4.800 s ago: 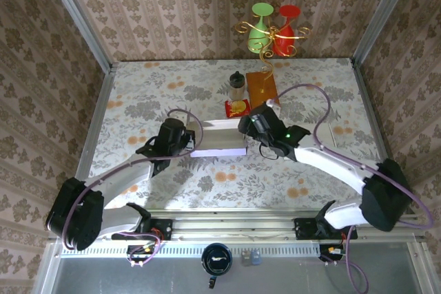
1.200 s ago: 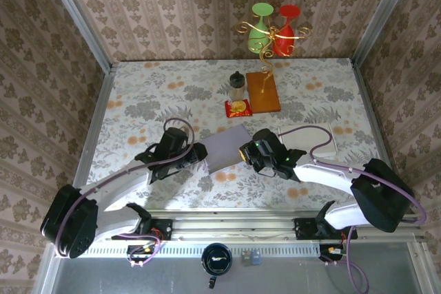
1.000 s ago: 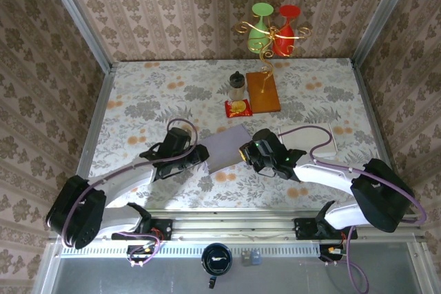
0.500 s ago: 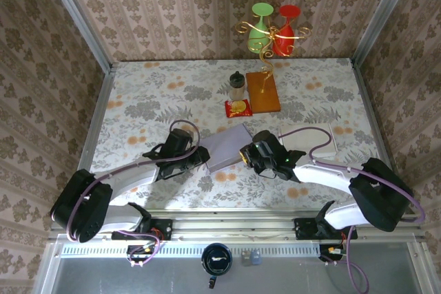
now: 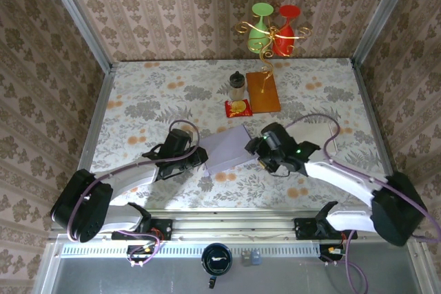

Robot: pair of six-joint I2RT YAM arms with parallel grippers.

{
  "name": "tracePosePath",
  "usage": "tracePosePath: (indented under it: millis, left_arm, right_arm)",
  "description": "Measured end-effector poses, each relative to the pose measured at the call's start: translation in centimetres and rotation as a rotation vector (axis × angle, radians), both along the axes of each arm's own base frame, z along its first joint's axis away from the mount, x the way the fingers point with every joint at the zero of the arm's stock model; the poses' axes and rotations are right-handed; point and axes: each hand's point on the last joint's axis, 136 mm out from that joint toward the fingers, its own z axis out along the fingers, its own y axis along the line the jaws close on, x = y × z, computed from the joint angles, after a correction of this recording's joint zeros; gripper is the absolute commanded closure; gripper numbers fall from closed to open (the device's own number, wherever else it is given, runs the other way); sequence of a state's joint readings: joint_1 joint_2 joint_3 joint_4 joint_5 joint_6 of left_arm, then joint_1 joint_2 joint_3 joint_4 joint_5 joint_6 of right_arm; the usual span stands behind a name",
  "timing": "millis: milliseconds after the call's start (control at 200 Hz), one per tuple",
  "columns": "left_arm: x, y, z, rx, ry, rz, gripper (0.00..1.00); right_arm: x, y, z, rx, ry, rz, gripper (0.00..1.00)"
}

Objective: Fold the paper box

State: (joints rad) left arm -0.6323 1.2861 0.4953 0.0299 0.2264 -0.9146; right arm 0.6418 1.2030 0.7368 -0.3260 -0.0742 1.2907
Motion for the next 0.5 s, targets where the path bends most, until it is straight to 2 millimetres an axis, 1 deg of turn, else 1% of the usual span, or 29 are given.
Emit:
tracePosePath:
  millis: [75,120,160,220,255,315,400,500]
  left_arm:
    - [0.0,0.0,0.0,0.008,-0.005,-0.008,0.72]
    - [0.0,0.1,0.0,0.012,-0.008,-0.013,0.72]
    - [0.0,0.1,0.0,0.015,-0.01,-0.015,0.72]
    - [0.1,0.2,-0.1,0.02,-0.011,-0.017,0.72]
    - [0.2,0.2,-0.1,0.023,-0.011,-0.018,0.72]
    - [0.4,0.2,-0.1,0.028,-0.013,-0.023,0.72]
    - [0.4,0.2,-0.2,0.033,-0.013,-0.03,0.72]
    - [0.4,0.2,-0.3,0.036,-0.016,-0.034,0.72]
  right_arm:
    - [1.1,-1.2,2.7,-0.015,-0.091,0.066,0.3]
    - [2.0,-2.1,3.4,-0.03,-0.128,0.095,0.31]
    - [2.6,-2.8,3.6,-0.049,-0.148,0.127,0.32]
    - [3.6,-3.6,3.1,-0.095,-0.149,0.185,0.32]
    - [4.1,-3.7,2.6,-0.126,-0.142,0.231,0.33]
    - [4.7,-3.3,1.6,-0.165,-0.121,0.323,0.34]
    - [5.6,-2.1,0.0,-0.192,-0.095,0.455,0.34]
    - [5.8,-1.2,-2.0,-0.197,-0.059,0.559,0.35]
